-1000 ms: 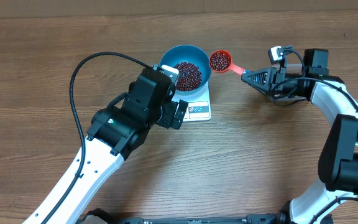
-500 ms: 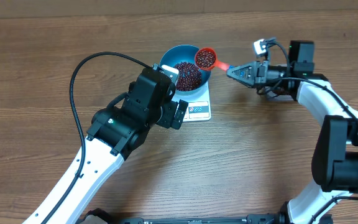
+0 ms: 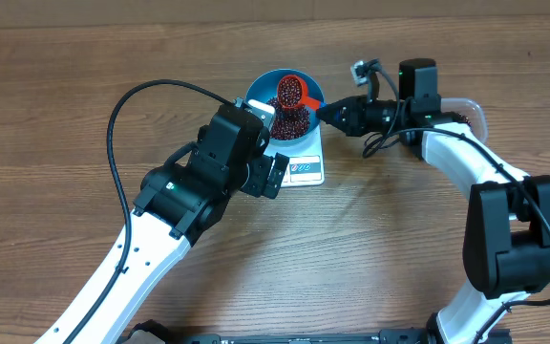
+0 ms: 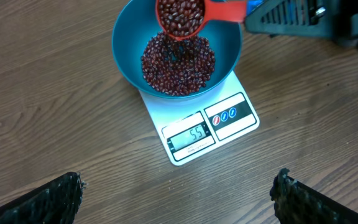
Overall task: Scoop item into bowl and weigh 150g on scale
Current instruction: 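Tilt the red scoop to pour beans into the teal bowl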
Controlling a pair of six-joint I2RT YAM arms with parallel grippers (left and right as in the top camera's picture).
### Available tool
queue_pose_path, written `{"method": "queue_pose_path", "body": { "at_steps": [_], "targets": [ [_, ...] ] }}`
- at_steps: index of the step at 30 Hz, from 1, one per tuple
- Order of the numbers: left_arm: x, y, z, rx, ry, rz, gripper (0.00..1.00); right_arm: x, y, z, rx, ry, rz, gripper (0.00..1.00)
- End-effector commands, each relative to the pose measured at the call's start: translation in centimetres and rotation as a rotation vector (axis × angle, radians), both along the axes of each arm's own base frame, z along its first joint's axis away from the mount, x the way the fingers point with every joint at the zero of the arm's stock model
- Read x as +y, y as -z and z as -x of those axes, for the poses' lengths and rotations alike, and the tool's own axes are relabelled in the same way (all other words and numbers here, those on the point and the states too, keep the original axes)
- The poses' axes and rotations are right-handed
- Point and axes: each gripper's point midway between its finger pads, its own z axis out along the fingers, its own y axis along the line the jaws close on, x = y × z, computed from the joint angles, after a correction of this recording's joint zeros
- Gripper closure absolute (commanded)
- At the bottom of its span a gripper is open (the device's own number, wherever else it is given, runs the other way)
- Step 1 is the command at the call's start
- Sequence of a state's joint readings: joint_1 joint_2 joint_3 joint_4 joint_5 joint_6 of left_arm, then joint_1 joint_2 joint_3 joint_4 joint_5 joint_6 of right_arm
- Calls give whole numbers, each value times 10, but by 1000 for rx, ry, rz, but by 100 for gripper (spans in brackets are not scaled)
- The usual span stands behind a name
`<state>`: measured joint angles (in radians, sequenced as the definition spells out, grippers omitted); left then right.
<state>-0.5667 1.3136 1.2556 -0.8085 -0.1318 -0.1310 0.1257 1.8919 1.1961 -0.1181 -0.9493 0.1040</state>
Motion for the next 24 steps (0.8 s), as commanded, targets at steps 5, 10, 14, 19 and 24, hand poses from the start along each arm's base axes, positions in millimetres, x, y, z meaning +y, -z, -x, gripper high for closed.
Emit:
{"method": "queue_pose_path", "body": {
  "at_steps": [5,10,14,19,24],
  "targets": [
    [2,-10,-2,-27,-6,6,1,-6,7,-17,-300,-52,166,96],
    [2,-10,-2,-27,-6,6,1,-6,5,-18,-472,-128,228,96],
    [2,-10,-2,-27,-6,6,0,-6,4,-19,-610,-194,284,96],
    [2,-10,-2,-27,-6,6,1,-6,4,-19,-786,-280,355,96],
    [2,-10,-2,-27,-6,6,1,-6,4,-19,-951,-362,422,96]
  ]
}}
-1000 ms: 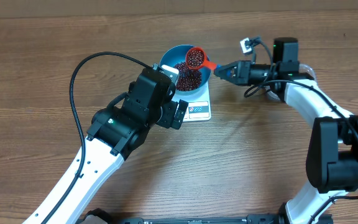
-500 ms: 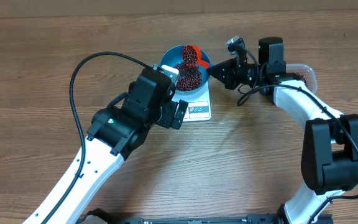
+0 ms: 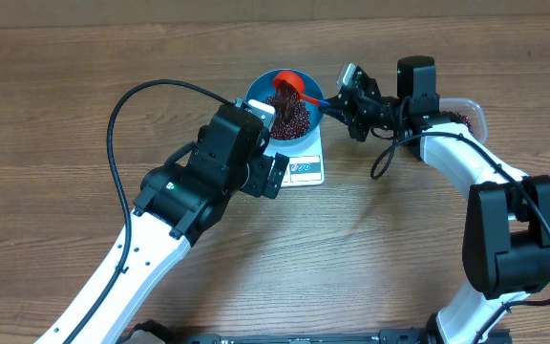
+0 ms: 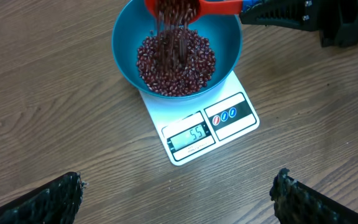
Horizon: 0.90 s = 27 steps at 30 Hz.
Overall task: Scoop item into bowl and weigh 150g on scale
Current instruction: 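Tilt the red scoop to pour beans into the teal bowl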
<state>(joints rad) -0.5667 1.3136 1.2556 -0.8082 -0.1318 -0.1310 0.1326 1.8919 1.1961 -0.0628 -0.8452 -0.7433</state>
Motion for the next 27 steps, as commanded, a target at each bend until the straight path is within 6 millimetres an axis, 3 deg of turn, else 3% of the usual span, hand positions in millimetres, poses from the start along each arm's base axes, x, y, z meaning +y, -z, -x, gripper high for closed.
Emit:
{"method": "queue_pose_path", "body": {
  "at_steps": [1,13,22,27],
  "targets": [
    [2,-10,-2,-26,-6,6,1,0,2,-2,-197,-98,93,96],
    [2,-10,-2,-26,-6,6,0,-7,-15,-28,-390,-47,160,96],
    [2,-10,-2,-26,-6,6,1,-7,-14,-22,-340,-46,159,96],
    [2,-10,-2,-26,-6,6,1,-13,-28,-11,-306,-38,162,96]
  ]
}}
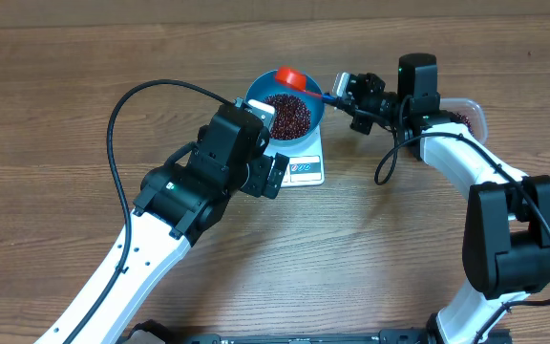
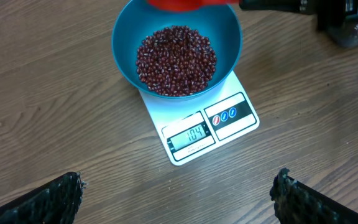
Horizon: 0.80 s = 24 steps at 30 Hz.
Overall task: Scoop item into bowl and weigh 150g on scale
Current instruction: 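Tilt the red scoop to pour beans into the teal bowl, then move the empty red scoop with the right gripper back to the bean tub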
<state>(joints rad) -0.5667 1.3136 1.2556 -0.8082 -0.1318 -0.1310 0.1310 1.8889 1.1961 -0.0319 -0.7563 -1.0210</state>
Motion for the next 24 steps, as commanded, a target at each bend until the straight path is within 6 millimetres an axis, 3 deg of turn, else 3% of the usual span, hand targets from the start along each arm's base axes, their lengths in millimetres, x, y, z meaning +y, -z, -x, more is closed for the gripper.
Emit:
{"method": "queue_pose_path", "body": {
  "at_steps": [1,8,12,16,24],
  "targets": [
    [2,-10,-2,-26,-6,6,0,-5,-35,7,-39,9,-10,96],
    [2,-10,-2,-26,-6,6,1,-9,-85,37,-57,13,-11,96],
    [2,-10,-2,-26,-6,6,1,-19,-102,49,-57,67,27,96],
    [2,-10,-2,-26,-6,6,0,-44,-104,43,-17,252,84,96],
    [2,-10,-2,-26,-6,6,0,-115,-92,27,63,722,215,96]
  ]
}}
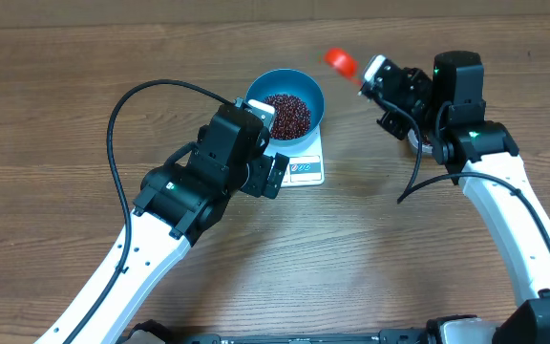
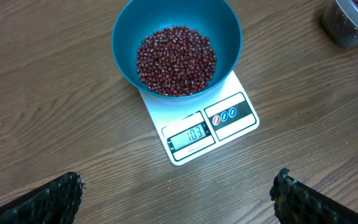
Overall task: Scoop item into bowl and weigh 150g on scale
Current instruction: 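Move the empty red scoop with the right gripper back to the bean tub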
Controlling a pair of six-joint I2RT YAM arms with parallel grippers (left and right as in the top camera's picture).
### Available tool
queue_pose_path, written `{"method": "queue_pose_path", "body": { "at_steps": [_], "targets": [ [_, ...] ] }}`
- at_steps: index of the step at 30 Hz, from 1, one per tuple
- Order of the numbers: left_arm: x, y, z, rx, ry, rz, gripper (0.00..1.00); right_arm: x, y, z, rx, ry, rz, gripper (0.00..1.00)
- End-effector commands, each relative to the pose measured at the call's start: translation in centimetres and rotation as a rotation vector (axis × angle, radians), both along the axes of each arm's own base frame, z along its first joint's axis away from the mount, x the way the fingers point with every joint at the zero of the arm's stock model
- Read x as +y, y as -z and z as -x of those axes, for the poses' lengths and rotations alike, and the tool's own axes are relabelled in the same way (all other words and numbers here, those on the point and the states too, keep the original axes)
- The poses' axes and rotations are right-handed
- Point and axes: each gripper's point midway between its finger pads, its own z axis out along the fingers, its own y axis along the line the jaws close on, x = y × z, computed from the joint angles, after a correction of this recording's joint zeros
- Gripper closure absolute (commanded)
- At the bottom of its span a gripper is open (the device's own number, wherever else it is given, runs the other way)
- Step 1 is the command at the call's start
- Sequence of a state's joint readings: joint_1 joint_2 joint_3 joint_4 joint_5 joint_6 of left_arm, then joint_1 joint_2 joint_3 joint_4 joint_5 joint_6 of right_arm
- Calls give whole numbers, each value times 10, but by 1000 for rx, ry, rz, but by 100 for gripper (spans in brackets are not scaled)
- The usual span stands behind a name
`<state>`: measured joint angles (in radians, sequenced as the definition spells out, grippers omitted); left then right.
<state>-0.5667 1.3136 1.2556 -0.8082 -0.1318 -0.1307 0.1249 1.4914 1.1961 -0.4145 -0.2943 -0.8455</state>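
Observation:
A blue bowl [image 1: 285, 107] holding a heap of red beans [image 2: 176, 60] stands on the white scale [image 2: 199, 127]. The scale's display [image 2: 195, 133] reads 103. My right gripper [image 1: 370, 75] is shut on the handle of the red scoop [image 1: 340, 62]. The scoop is blurred and sits in the air to the right of the bowl, clear of it. My left gripper [image 2: 178, 200] is open over bare wood in front of the scale, its fingertips [image 2: 59, 198] wide apart with nothing between them.
A clear container of beans [image 2: 354, 18] stands to the right of the bowl; in the overhead view my right arm [image 1: 485, 162] covers it. The left arm's black cable [image 1: 122, 115] arcs over the table left of the bowl.
My right gripper has carried the red scoop from the bowl's far rim to a spot to the right of the bowl. The display went from 104 to 103. The left arm has not moved.
The scoop was full of beans above the bowl while the display read 55. Then it was tipped and beans were falling into the bowl. Then it lay turned over at the far rim with 104 showing. Now it is away from the bowl and 103 shows.

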Motion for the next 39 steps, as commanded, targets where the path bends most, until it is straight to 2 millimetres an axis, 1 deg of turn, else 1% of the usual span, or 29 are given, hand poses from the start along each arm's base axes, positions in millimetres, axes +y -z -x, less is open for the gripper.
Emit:
{"method": "queue_pose_path", "body": {
  "at_steps": [1,9,15,19,22,25,28,32,39],
  "targets": [
    [2,-10,-2,-26,-6,6,0,-45,-4,-7,6,288,61,96],
    [2,-10,-2,-26,-6,6,0,-76,7,0,62,496,89,96],
    [2,-10,-2,-26,-6,6,1,-102,19,11,129,604,102,96],
    [2,-10,-2,-26,-6,6,0,-127,28,20,192,703,70,96],
    [2,-10,-2,-26,-6,6,0,-153,34,29,235,795,40,96],
    [2,-10,-2,-26,-6,6,1,-169,43,41,302,821,1,96],
    [2,-10,-2,-26,-6,6,1,-173,49,47,347,817,-36,96],
    [2,-10,-2,-26,-6,6,0,-169,56,54,407,788,-83,96],
    [2,-10,-2,-26,-6,6,0,-168,76,57,477,787,-77,96]
  ]
}}
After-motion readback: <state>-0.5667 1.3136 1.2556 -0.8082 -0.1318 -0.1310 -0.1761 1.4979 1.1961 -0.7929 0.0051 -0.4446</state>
